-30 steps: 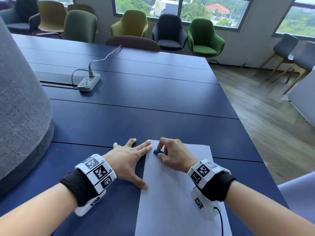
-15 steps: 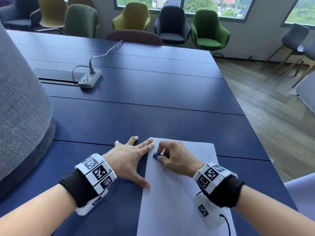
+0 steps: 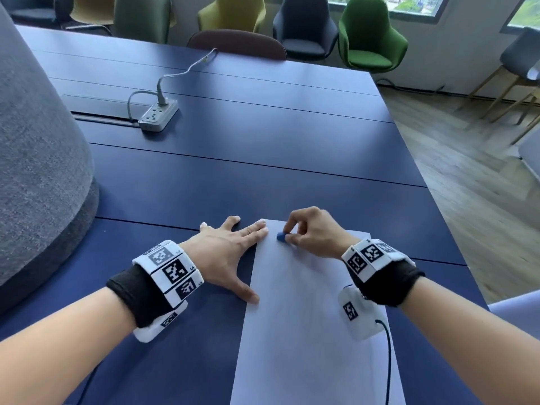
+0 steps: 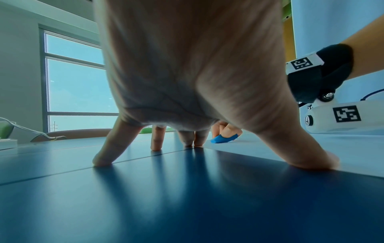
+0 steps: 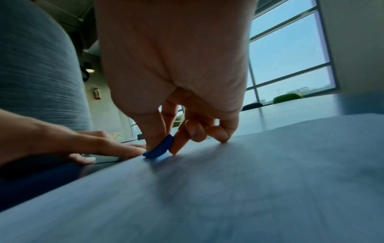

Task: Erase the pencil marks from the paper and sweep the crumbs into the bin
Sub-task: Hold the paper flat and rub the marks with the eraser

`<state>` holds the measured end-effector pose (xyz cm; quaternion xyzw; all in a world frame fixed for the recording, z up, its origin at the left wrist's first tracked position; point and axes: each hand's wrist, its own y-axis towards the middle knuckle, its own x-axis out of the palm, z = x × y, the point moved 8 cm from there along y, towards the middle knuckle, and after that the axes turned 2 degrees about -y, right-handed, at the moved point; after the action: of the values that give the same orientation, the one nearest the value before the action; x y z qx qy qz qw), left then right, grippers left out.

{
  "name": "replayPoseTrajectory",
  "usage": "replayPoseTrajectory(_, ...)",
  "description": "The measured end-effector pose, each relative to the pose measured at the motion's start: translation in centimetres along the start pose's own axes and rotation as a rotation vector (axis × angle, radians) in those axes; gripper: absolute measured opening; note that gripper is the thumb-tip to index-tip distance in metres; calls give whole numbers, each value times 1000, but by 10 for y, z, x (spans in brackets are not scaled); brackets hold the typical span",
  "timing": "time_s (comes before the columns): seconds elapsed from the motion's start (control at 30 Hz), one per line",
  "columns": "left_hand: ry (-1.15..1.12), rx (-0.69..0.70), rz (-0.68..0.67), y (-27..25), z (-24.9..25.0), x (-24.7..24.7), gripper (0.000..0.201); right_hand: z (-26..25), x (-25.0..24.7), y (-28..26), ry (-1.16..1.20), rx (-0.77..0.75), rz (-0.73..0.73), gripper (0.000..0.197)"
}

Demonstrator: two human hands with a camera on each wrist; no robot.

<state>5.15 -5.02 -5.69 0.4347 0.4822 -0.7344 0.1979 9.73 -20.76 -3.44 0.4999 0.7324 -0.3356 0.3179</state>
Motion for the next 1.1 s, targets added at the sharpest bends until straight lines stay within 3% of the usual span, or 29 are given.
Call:
replayPoseTrajectory(0.17,3,4,4,-1,2,0,131,-16,25,-21,-2,-82,-142,5)
replayPoseTrajectory(0.33,-14,11,5,-1,2,-1,131,-3,3,-4,-26,-7,4,8)
replayPoseTrajectory(0.5,-12,17,11,0,2,0,131,-14,20,-18,-30,-76,-131,3)
replayPoseTrajectory(0.67,-11,20,13,-1,2,-2,131,5,-5,-1,-6,39,23,5)
replayPoseTrajectory(0.83,2,23,22,0,2,-1,131,-11,19,-17,-18,-21,-124,8)
replayPoseTrajectory(1.0,19,26,33,-1,2,-2,130,9,-4,-3,-51,83,37,12)
replayPoseTrajectory(1.1,36,24,28,0,2,-1,128,-4,16,-16,-54,17,-43,11)
